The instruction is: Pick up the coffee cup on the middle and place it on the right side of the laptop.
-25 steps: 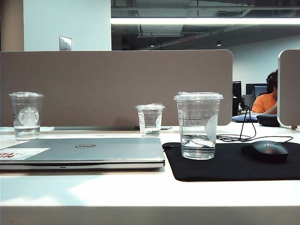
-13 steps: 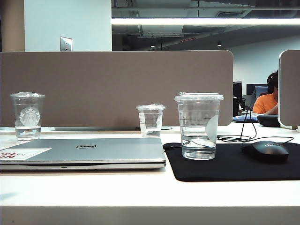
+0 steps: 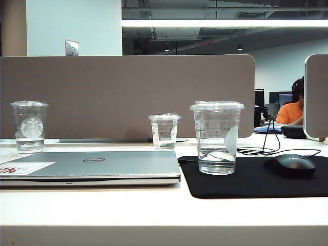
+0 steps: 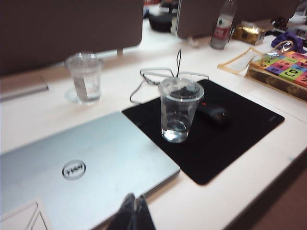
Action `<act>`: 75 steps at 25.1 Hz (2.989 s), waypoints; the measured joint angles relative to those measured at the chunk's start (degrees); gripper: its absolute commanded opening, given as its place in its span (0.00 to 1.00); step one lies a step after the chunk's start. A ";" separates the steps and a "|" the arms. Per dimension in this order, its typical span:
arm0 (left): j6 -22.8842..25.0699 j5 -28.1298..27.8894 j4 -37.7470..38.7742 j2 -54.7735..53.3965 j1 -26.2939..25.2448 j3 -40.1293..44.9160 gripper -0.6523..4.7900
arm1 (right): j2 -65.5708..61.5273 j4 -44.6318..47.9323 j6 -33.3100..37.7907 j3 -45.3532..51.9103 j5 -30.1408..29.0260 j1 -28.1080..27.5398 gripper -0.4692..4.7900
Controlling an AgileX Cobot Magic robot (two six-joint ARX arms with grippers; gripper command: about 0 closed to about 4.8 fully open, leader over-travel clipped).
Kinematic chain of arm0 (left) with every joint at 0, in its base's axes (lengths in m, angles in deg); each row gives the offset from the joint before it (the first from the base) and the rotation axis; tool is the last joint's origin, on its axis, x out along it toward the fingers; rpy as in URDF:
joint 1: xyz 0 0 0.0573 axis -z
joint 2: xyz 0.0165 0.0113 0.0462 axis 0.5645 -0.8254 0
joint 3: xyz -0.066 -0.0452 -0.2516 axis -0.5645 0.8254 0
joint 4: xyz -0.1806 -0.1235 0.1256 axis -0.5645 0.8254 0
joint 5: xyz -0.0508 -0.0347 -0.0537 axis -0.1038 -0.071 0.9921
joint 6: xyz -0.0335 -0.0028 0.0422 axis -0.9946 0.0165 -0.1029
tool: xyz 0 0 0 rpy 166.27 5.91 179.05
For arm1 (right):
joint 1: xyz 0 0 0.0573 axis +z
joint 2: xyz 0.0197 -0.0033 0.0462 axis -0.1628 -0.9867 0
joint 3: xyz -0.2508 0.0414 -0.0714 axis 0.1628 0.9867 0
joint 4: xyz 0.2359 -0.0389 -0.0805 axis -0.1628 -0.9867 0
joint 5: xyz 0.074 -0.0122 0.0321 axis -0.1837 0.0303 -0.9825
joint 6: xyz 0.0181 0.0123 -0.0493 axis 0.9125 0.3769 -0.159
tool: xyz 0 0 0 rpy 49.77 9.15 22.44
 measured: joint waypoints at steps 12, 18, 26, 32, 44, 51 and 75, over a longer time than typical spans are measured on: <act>3.41 0.02 -13.14 6.38 -0.02 16.96 0.11 | 10.64 18.71 3.93 21.31 0.74 0.00 0.08; 2.29 1.14 -17.90 8.63 -0.02 22.27 0.11 | 16.70 28.72 3.93 29.99 0.98 0.15 0.08; 2.36 1.49 -21.31 8.63 -0.02 22.58 0.11 | 17.25 29.18 -0.83 30.25 2.45 0.00 0.08; 3.63 0.57 -21.59 8.66 -0.02 24.06 0.11 | 17.25 29.86 -4.72 31.87 2.60 0.00 0.08; 4.33 -6.23 -30.21 8.66 -0.15 30.91 0.11 | 17.25 39.89 -5.20 44.41 7.15 -0.04 0.08; 5.11 -2.27 -29.42 8.66 -6.32 31.04 0.11 | 17.27 44.19 -5.20 49.46 7.15 -0.15 0.08; 3.76 12.72 -23.41 8.63 -35.69 31.04 0.11 | 17.27 41.42 -6.91 49.51 22.34 -0.13 0.08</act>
